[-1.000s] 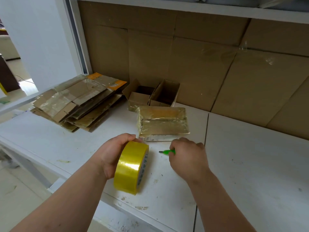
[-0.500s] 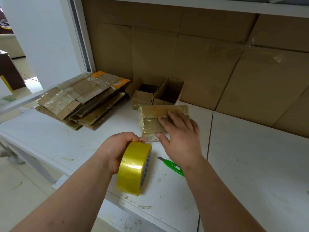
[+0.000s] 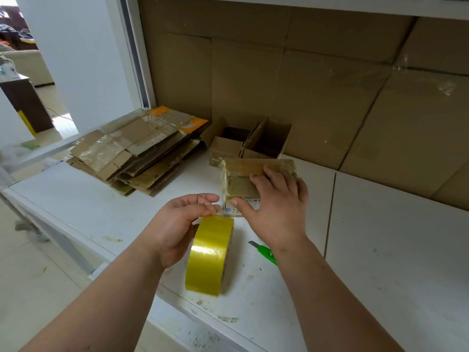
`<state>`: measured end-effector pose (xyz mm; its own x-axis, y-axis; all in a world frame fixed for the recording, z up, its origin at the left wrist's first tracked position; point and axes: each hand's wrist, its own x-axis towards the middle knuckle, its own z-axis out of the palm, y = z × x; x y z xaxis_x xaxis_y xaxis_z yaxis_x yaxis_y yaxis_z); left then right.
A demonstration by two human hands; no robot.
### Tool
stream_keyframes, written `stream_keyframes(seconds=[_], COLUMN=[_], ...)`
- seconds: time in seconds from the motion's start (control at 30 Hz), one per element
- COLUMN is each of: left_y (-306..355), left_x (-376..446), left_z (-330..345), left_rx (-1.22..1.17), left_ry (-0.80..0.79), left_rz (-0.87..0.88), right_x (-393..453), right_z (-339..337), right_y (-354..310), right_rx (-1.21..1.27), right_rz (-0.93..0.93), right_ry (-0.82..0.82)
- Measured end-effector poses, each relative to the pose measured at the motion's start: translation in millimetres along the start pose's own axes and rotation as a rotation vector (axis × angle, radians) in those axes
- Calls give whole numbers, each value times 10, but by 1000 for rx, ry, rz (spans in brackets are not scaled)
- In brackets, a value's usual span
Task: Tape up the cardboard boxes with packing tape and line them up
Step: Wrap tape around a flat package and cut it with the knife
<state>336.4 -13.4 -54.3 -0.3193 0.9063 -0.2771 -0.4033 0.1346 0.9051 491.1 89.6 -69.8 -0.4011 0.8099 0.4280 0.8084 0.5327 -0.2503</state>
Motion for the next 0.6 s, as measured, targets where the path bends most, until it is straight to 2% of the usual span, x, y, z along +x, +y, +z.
stream_keyframes(seconds=[0.17,0.43,0.53,0.6], left_y=[26,26,58,58], left_x=[86,177,267,297], left_z=[98,220,236,227], left_rx=[250,738,810,737], left_ry=[25,129,142,178], left_rz=[100,407,339,241], right_x=[61,111,120,121], right_z=[57,55,21,0], right_y=[12,68,87,125], right_rx=[-45,-74,-70,-66], right_rz=[-3,-28,-43,-76], right_ry=[28,15,-39,-83])
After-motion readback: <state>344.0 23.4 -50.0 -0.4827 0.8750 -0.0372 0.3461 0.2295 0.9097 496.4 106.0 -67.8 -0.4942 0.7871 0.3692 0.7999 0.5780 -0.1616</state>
